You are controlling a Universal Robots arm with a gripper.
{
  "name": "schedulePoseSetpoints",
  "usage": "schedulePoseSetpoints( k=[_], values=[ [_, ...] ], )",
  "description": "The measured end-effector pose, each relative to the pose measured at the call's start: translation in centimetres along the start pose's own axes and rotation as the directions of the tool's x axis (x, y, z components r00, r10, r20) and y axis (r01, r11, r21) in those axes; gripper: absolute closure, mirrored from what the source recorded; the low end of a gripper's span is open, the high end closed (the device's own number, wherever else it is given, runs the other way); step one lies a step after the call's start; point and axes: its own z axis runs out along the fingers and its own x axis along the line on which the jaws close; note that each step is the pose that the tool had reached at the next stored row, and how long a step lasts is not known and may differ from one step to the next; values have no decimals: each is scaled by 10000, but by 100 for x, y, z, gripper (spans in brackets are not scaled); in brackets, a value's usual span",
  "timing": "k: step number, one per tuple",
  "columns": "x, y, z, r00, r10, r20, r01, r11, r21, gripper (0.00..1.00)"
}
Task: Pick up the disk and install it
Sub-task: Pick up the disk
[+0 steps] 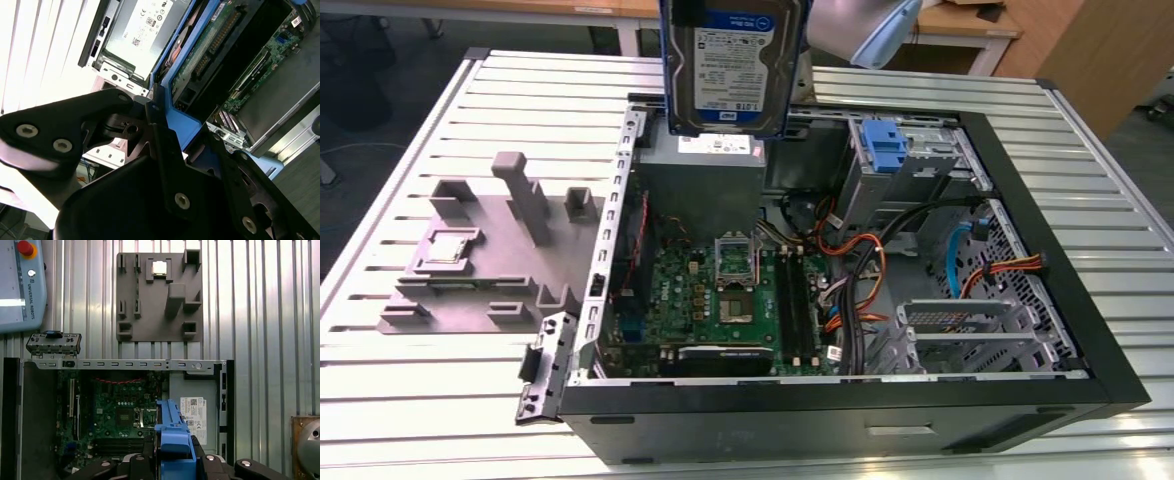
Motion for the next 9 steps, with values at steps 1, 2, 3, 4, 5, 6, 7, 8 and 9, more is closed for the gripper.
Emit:
schedulePoseSetpoints(
  k=[1,2,3,4,5,6,7,8,9],
  values=[
    [0,0,0,10000,0,0,0,10000,0,63],
    [0,0,0,10000,0,0,0,10000,0,63],
    [0,0,0,10000,0,0,0,10000,0,63],
    [1,0,0,10000,0,-5,0,10000,0,63],
    [5,-1,0,10000,-1,-12,1,10000,1,63],
    [12,-1,-1,10000,-1,-25,1,10000,0,63],
    [25,-1,0,10000,0,-36,0,10000,1,63],
    [41,-1,-1,10000,1,-42,-1,10000,1,63],
    [60,-2,-2,10000,1,-48,-1,10000,0,63]
  ],
)
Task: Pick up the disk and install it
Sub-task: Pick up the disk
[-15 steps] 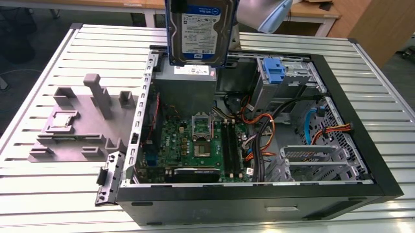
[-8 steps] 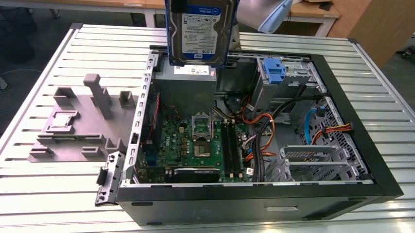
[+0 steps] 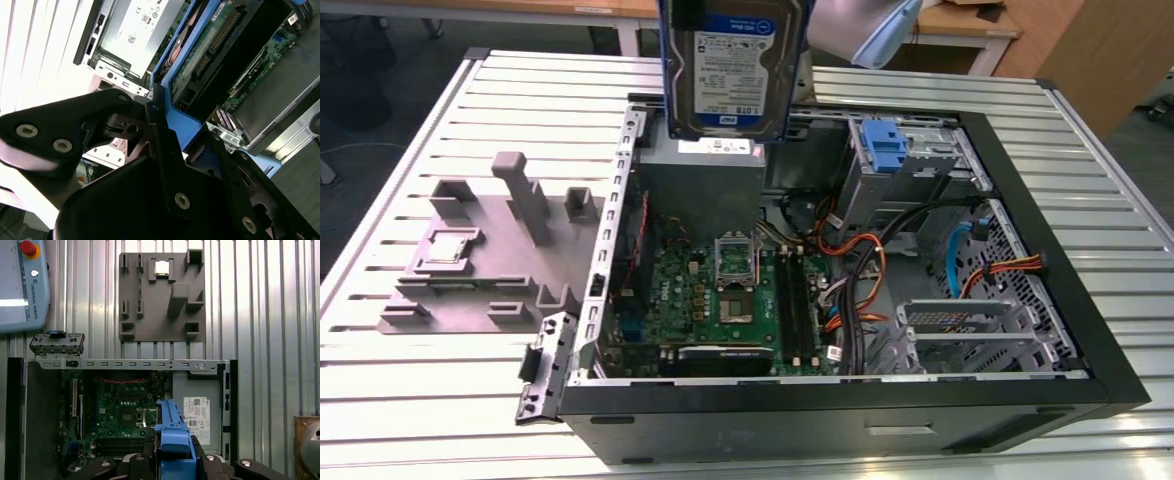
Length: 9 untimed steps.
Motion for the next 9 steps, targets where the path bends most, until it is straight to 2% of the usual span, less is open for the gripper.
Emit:
schedulePoseSetpoints(
  k=[6,9],
  values=[
    [140,-4,-2,10000,3,-6,-3,10000,2,63],
    [154,-18,-3,10000,3,-8,-3,10000,0,63]
  ],
)
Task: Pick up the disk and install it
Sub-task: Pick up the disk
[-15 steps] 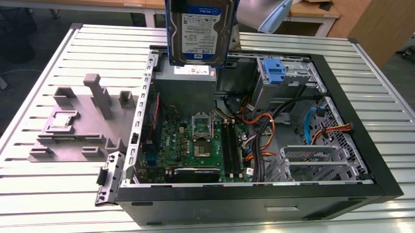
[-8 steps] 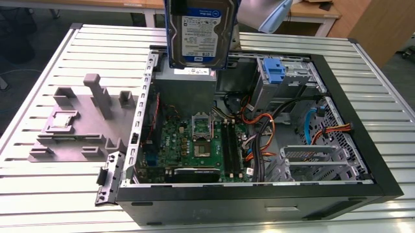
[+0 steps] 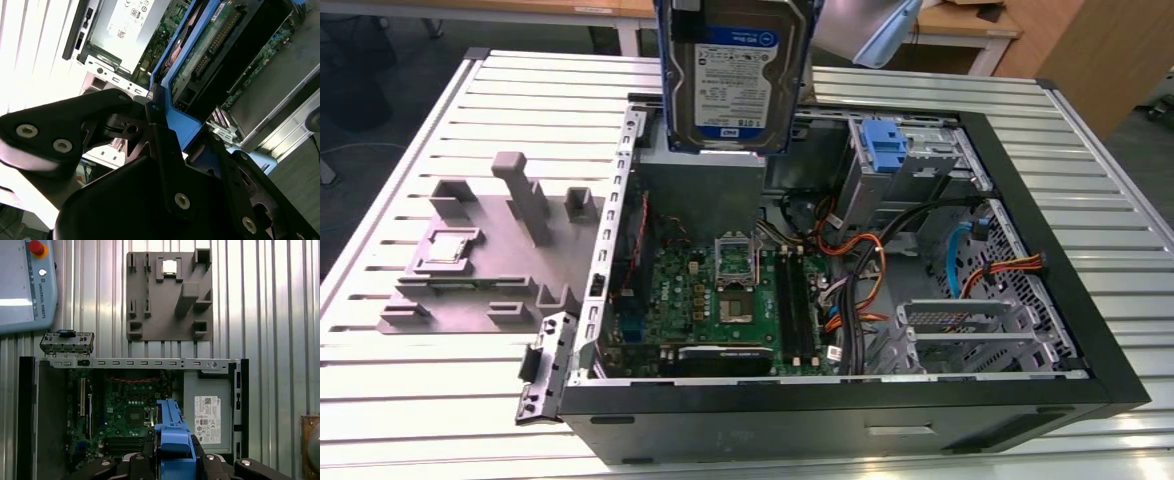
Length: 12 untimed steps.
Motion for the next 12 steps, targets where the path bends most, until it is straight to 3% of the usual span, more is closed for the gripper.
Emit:
schedulePoseSetpoints(
  k=[6,12],
  values=[
    [-3,-164,-3,10000,0,1,0,10000,1,63],
    [-4,-190,-4,10000,0,13,0,10000,1,63]
  ],
)
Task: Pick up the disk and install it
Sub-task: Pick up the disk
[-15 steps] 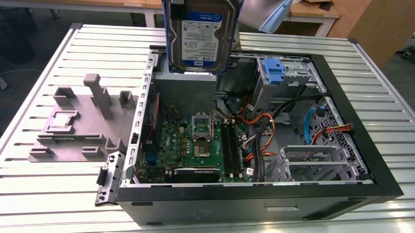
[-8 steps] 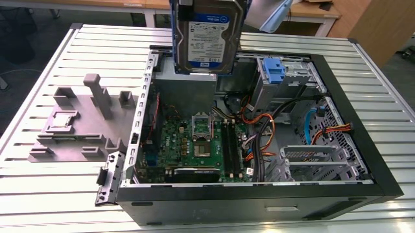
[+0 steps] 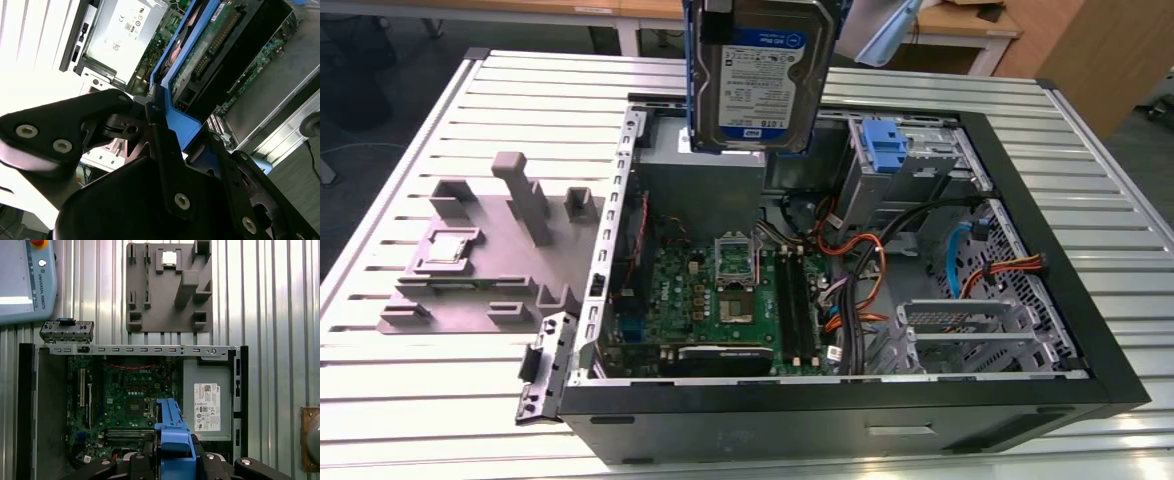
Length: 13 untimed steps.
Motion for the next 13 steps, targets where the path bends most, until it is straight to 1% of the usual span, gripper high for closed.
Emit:
schedulePoseSetpoints(
  k=[13],
  values=[
    [0,0,0,10000,0,14,0,10000,-1,63]
  ],
)
